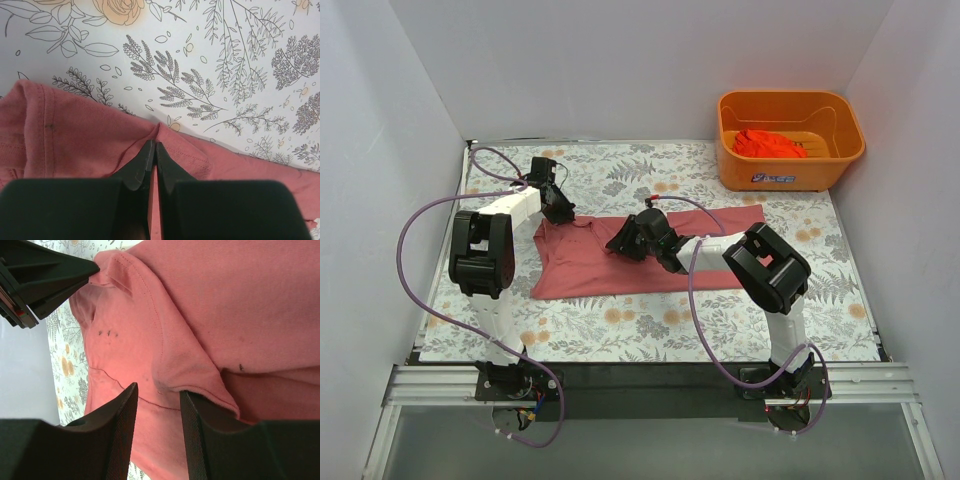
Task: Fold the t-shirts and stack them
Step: Fold the tshirt
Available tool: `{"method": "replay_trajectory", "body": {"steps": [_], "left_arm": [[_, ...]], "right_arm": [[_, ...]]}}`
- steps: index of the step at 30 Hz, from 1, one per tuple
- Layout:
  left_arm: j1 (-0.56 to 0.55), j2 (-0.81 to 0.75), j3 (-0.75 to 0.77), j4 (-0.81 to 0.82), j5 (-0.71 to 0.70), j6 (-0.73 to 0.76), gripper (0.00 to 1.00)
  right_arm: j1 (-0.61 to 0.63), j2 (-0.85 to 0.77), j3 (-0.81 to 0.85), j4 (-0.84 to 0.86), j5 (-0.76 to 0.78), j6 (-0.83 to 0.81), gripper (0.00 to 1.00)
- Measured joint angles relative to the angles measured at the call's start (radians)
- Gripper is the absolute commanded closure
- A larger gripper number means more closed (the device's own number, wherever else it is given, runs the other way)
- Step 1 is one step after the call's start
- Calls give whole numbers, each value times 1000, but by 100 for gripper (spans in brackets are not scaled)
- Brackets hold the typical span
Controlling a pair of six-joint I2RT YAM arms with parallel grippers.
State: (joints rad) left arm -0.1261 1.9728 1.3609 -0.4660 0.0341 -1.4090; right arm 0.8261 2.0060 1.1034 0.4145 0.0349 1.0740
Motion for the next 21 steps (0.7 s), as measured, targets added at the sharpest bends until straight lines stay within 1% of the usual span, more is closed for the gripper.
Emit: {"method": "replay_trajectory", "body": {"steps": [6, 9, 10, 11, 13, 14, 16, 17, 21], "left_arm": [[0, 0, 0, 0, 0, 0, 100], [0, 0, 0, 0, 0, 0, 100], [0, 0, 0, 0, 0, 0, 100], [0, 0, 0, 0, 0, 0, 100], [0, -1, 0, 0, 0, 0, 100], [0, -1, 0, 0, -1, 0, 100], [0, -2, 0, 0, -1, 2, 100], [0, -3, 0, -1, -1, 3, 100], [0, -5, 1, -6, -11, 11, 100]], "right_arm": [[2, 24, 26, -2, -2, 15, 55], [3, 45, 46, -1, -8, 22, 59], [4, 51, 51, 0, -10, 23, 62], [6, 58, 54, 1, -11, 23, 68], [9, 68, 59, -2, -15, 25, 75], [10, 71, 60, -2, -16, 25, 86], [12, 72, 60, -3, -19, 26, 96], [12, 72, 60, -3, -21, 26, 99], [12, 72, 60, -3, -23, 22, 99]]}}
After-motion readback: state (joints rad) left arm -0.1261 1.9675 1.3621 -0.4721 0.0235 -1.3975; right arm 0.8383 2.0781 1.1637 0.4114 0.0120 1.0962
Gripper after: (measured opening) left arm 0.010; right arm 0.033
